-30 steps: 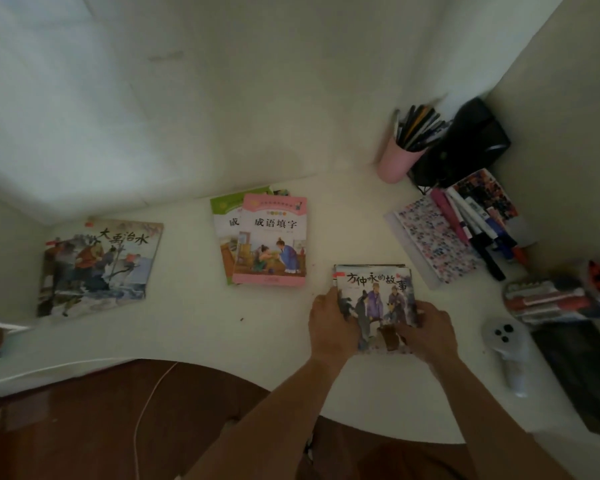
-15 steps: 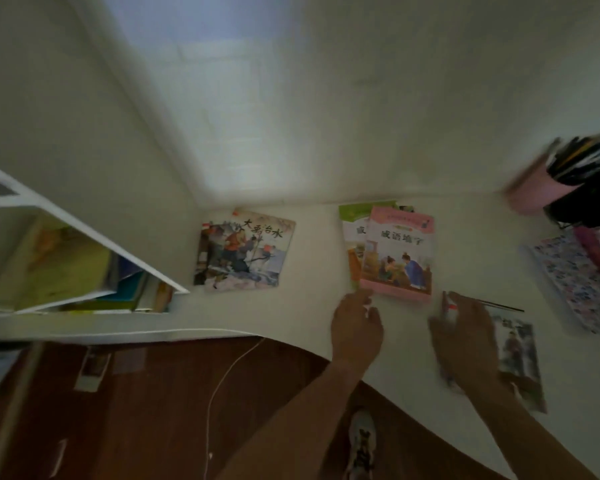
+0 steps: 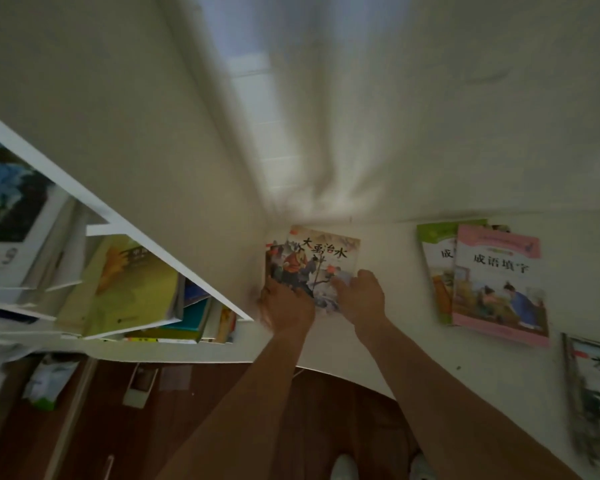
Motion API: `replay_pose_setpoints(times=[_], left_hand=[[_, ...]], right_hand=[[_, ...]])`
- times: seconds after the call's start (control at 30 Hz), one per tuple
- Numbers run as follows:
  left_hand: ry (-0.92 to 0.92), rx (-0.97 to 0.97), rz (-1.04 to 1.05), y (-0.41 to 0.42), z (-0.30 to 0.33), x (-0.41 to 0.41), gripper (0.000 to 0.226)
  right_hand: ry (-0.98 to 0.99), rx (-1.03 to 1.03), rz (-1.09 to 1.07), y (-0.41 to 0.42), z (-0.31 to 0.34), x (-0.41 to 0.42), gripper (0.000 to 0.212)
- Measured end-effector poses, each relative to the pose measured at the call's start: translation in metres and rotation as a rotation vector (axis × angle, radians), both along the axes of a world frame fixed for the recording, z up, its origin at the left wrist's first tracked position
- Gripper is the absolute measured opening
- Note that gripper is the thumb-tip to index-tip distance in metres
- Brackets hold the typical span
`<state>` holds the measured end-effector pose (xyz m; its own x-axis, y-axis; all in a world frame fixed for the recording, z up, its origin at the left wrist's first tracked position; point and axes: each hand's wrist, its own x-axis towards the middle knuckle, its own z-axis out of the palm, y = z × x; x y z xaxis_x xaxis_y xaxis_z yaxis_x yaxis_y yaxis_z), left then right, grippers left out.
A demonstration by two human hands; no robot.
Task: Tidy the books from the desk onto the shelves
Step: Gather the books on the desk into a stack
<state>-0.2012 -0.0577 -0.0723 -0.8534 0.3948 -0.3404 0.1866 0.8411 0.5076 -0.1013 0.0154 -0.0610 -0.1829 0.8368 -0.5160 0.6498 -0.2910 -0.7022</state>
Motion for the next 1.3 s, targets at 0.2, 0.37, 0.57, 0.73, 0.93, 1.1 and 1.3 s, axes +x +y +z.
replay_pose_setpoints(times=[0.2, 0.37, 0.57, 0.73, 0.93, 1.1, 1.3], left_hand=[[-0.159, 0.016, 0.045, -0.024, 0.004, 0.002, 0.053], [-0.257, 0.039, 0.173, -0.022, -0.005, 0.009, 0.065], [-0.251, -0.002, 0.220, -0.011, -0.004, 0.012, 0.033], [-0.348, 0.116, 0.226, -0.017, 0.004, 0.032, 0.021], [-0.593, 0.176, 0.292, -0.021, 0.015, 0.059, 0.011], [-0.690, 0.317, 0.086, -0.029, 0.044, 0.082, 0.018], [-0.584, 0.612, -0.314, -0.046, 0.060, 0.101, 0.032]], right_hand=[[0.082, -0.164, -0.220, 0.021, 0.001, 0.013, 0.051], [0.023, -0.211, -0.144, 0.017, -0.006, 0.026, 0.033], [-0.137, -0.076, -0.006, 0.003, -0.005, 0.039, 0.047], [-0.186, -0.036, -0.031, -0.015, 0.004, 0.070, 0.046], [-0.077, -0.041, -0.133, -0.038, 0.001, 0.104, 0.057], [0.009, 0.052, -0.055, -0.034, 0.001, 0.132, 0.066], [0.386, 0.130, -0.107, -0.012, 0.027, 0.177, 0.042]])
